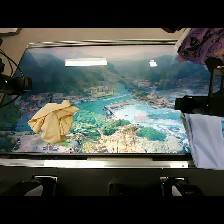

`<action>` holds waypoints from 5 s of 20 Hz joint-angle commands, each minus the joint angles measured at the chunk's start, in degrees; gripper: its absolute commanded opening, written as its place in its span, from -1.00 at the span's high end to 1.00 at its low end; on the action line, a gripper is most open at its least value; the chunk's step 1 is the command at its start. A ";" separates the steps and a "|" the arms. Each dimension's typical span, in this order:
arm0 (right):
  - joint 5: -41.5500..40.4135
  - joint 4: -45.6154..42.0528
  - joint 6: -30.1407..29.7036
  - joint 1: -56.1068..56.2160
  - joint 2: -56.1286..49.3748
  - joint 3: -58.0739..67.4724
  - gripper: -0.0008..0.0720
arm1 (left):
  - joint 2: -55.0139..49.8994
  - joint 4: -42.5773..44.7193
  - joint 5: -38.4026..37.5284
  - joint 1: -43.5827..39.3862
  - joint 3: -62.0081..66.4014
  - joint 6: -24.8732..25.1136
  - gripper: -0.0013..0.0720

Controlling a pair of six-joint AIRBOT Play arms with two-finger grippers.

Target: Fold the clothes and pants, and hang the long-sleeved shirts on hangers.

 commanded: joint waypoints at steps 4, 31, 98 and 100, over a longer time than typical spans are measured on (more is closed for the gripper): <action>0.04 -0.02 0.04 -0.04 0.04 0.07 0.89 | 0.04 0.02 0.02 0.00 -0.02 -0.02 0.91; -1.57 0.00 0.20 -0.04 0.04 0.07 0.89 | -1.22 -0.20 -7.19 1.18 -2.29 -7.34 -1.00; 15.45 35.23 -11.54 5.99 -31.98 -17.49 0.90 | -8.66 -44.19 29.49 -6.49 -35.47 4.07 -0.68; 14.91 34.69 -10.62 5.99 -29.92 -17.49 0.89 | -9.66 -48.74 34.07 -9.60 -41.00 6.08 -0.68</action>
